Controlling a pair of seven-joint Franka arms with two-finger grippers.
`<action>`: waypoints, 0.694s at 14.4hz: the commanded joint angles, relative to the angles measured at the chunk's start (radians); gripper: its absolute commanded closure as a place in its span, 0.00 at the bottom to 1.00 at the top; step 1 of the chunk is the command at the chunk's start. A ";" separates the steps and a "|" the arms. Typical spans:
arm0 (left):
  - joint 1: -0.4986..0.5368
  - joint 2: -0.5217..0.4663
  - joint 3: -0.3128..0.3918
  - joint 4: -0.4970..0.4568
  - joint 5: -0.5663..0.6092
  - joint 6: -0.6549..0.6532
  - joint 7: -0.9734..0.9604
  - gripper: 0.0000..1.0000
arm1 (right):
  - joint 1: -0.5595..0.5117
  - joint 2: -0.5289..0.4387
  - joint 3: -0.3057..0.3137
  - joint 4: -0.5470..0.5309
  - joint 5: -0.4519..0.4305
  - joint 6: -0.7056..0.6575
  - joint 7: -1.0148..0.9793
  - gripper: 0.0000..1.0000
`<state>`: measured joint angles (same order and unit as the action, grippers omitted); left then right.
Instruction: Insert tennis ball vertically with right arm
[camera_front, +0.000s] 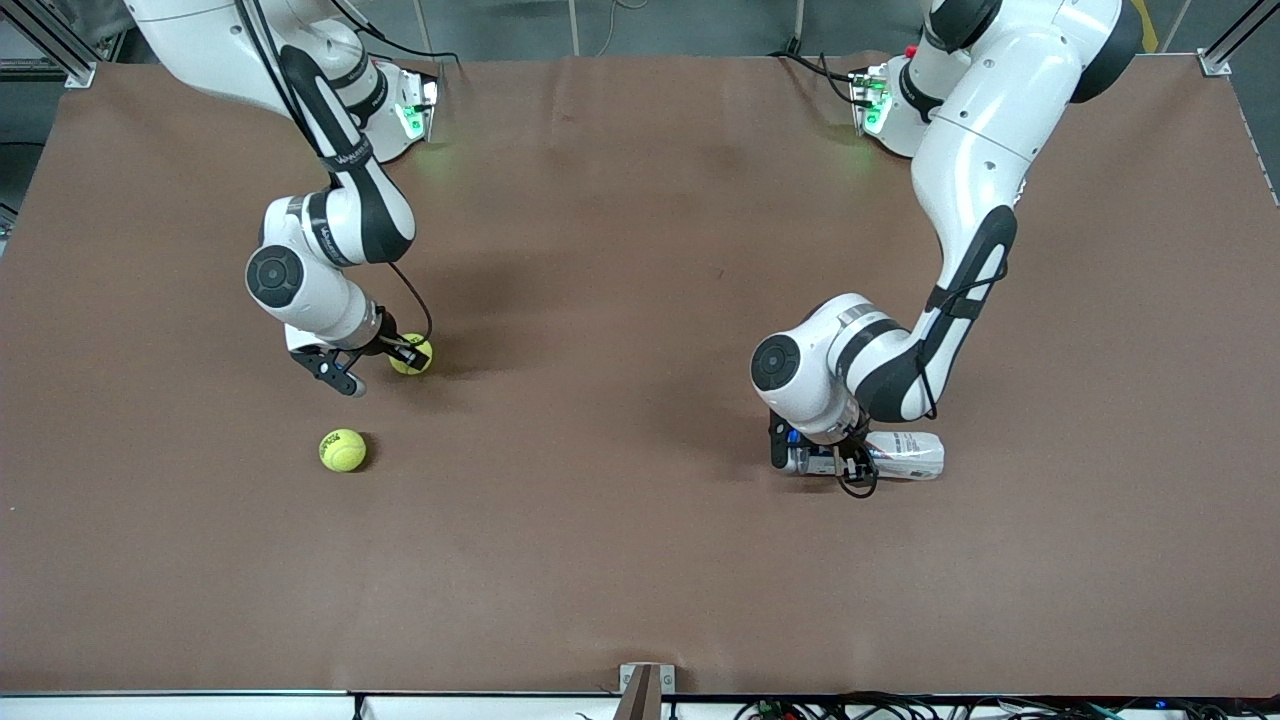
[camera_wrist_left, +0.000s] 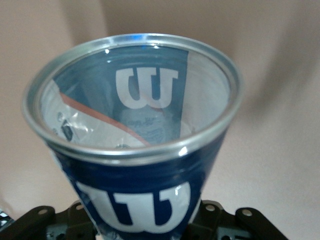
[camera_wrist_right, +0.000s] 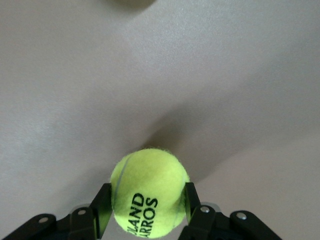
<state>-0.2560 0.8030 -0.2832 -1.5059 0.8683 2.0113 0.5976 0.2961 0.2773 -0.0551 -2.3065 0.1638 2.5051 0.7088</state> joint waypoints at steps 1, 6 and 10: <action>0.007 -0.038 -0.050 0.055 -0.089 -0.005 0.016 0.42 | 0.030 -0.033 -0.002 0.013 0.023 -0.018 0.060 1.00; 0.015 -0.051 -0.125 0.125 -0.325 0.101 0.014 0.42 | 0.057 -0.038 -0.002 0.122 0.023 -0.138 0.184 1.00; 0.038 -0.059 -0.168 0.113 -0.460 0.360 0.014 0.42 | 0.098 -0.038 0.000 0.163 0.039 -0.141 0.282 1.00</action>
<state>-0.2463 0.7505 -0.4120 -1.3810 0.4806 2.2752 0.5980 0.3684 0.2566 -0.0510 -2.1529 0.1738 2.3769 0.9416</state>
